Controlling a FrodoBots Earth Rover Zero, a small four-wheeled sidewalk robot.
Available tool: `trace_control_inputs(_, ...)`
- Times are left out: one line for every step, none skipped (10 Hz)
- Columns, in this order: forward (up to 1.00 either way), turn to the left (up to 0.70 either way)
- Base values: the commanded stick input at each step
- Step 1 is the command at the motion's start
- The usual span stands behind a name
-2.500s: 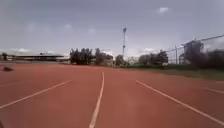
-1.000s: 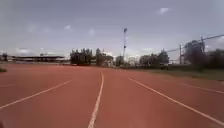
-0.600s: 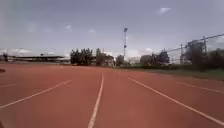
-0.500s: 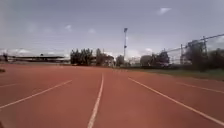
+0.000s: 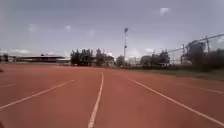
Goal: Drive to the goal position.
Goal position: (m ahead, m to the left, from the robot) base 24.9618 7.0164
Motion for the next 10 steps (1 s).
trace_control_inputs(0.45, 0.0)
trace_control_inputs(0.45, 0.0)
trace_control_inputs(0.45, 0.0)
trace_control_inputs(0.45, 0.0)
trace_control_inputs(0.45, 0.0)
trace_control_inputs(0.45, 0.0)
trace_control_inputs(0.45, 0.0)
trace_control_inputs(0.45, 0.0)
trace_control_inputs(0.45, 0.0)
trace_control_inputs(0.45, 0.0)
